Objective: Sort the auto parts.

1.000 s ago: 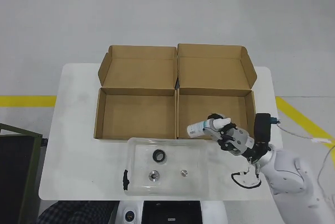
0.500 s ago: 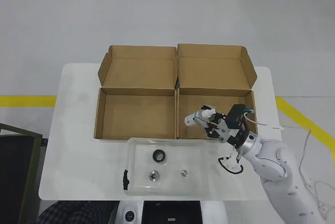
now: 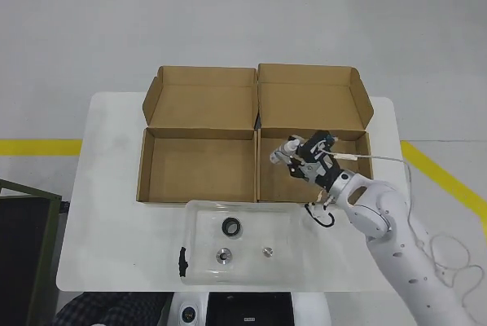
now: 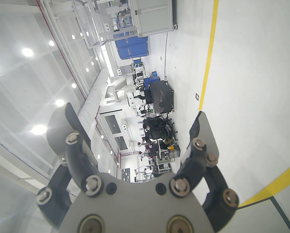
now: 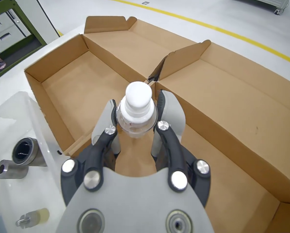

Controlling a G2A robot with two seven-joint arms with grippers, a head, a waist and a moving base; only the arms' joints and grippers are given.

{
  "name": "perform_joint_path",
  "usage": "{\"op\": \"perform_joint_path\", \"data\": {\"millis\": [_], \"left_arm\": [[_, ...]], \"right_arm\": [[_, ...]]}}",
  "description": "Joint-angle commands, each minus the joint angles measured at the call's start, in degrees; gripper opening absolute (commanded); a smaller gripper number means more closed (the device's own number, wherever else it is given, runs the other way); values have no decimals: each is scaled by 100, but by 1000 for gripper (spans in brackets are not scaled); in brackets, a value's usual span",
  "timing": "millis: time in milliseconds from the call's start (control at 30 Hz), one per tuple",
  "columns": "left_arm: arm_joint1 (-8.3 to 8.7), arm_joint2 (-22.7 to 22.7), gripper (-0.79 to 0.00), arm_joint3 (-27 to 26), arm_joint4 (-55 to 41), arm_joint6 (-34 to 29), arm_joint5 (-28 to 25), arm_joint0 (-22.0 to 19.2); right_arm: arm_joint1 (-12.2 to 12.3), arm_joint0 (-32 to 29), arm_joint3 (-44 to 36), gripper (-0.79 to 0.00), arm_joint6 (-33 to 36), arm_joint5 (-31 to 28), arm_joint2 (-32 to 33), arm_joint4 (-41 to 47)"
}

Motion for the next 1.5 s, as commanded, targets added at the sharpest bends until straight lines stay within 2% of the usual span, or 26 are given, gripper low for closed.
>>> {"op": "perform_joint_path", "data": {"millis": [0, 400, 500, 600, 633, 667, 733, 1067, 1233, 1467], "left_arm": [[0, 0, 0, 0, 0, 0, 0, 0], [0, 0, 0, 0, 0, 0, 0, 0], [0, 0, 0, 0, 0, 0, 0, 0], [0, 0, 0, 0, 0, 0, 0, 0], [0, 0, 0, 0, 0, 0, 0, 0], [0, 0, 0, 0, 0, 0, 0, 0], [0, 0, 0, 0, 0, 0, 0, 0], [0, 0, 0, 0, 0, 0, 0, 0], [0, 0, 0, 0, 0, 0, 0, 0], [0, 0, 0, 0, 0, 0, 0, 0]], "right_arm": [[-25, 163, 166, -785, 57, 58, -100, -80], [-176, 697, 838, -785, 65, 377, -614, -541], [-202, 740, 947, -653, 24, 407, -674, -583], [-217, 762, 1016, -610, 7, 404, -707, -646], [-220, 760, 1027, -566, 0, 401, -710, -665], [-222, 757, 1039, -440, -7, 394, -709, -681], [-222, 742, 1050, 0, -26, 363, -691, -702], [-146, 471, 543, 0, -75, 127, -331, -876], [-52, 133, -57, 0, 129, -331, 57, -646], [120, -558, -1253, 0, 812, -925, 699, -682]]}}
